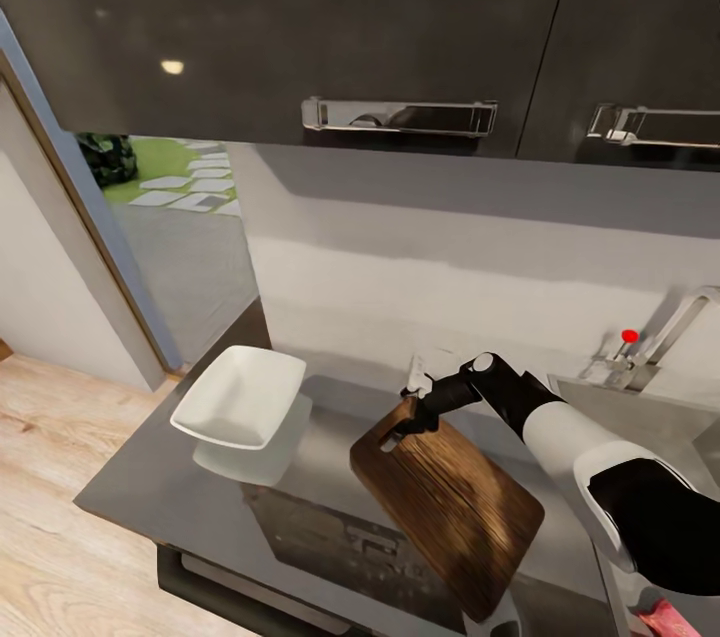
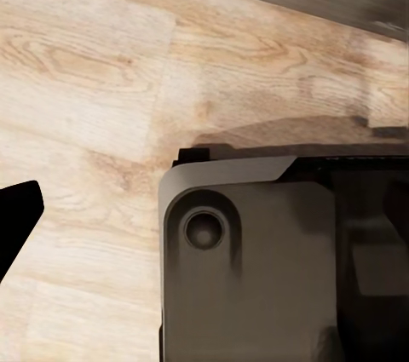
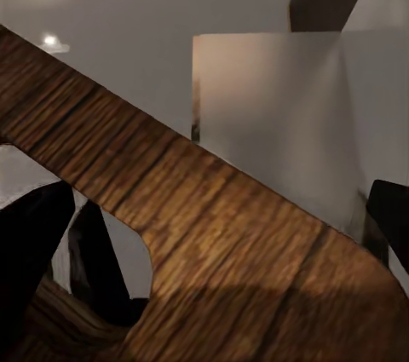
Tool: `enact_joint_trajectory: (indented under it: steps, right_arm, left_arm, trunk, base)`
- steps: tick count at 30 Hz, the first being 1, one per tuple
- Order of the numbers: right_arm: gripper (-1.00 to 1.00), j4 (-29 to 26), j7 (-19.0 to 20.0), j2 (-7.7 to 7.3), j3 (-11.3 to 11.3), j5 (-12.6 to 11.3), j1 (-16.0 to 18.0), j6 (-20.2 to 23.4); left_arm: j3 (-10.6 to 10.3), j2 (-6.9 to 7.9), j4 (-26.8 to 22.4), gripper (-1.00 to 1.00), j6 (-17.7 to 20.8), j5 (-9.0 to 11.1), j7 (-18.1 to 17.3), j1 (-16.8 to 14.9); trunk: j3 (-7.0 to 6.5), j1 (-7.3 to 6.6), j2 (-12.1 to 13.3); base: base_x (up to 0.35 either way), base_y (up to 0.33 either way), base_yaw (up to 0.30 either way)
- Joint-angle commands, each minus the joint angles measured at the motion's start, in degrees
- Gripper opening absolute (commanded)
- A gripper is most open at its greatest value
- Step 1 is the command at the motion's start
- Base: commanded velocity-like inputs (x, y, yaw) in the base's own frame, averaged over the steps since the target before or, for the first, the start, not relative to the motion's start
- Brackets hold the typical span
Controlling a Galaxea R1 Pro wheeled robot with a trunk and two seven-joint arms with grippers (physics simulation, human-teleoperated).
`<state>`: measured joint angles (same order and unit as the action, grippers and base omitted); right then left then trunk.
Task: In the kitchen, take the Vidalia onion out of the sink, dice it on the chopping board with the paring knife, put the diced onion into the bowl on the countertop, then place both the paring knife and the chopping board into the sink.
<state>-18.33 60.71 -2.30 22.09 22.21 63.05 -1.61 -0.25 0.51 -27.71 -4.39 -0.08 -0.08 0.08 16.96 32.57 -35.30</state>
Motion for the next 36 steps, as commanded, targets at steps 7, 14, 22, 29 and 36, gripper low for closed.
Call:
enact_joint_trajectory:
  steps: [7,14,22,29,36]
  right_arm:
    - [-1.0,0.0,0.2,-0.09,0.4,0.8,0.0,0.1]
    - [-1.0,0.0,0.2,-0.16,0.4,0.8,0.0,0.1]
    - [-1.0,0.0,0.2,-0.16,0.4,0.8,0.0,0.1]
    - [-1.0,0.0,0.2,-0.25,0.3,0.8,0.0,0.2]
    - [-1.0,0.0,0.2,-0.26,0.3,0.8,0.0,0.3]
  left_arm:
    - [0.0,0.02,-0.1,1.0,-0.1,0.0,0.0,0.0]
    - [0.0,0.02,-0.1,1.0,-0.1,0.0,0.0,0.0]
    - [-0.1,0.02,-0.1,1.0,-0.1,0.0,0.0,0.0]
    - [-0.1,-0.07,-0.1,1.0,-0.1,0.0,0.0,0.0]
    - [-0.1,-0.01,-0.2,1.0,-0.1,0.0,0.0,0.0]
  trunk:
    - [-0.52,0.03,-0.1]
    - [-1.16,0.03,-0.1]
    - [-1.89,0.03,-0.1]
    - [-2.54,0.03,-0.1]
    - [-3.18,0.03,-0.1]
  base:
    - [0.0,0.0,0.0]
    - [0.0,0.0,0.0]
    - [0.0,0.0,0.0]
    - [-0.14,0.0,0.0]
    - [-0.125,0.0,0.0]
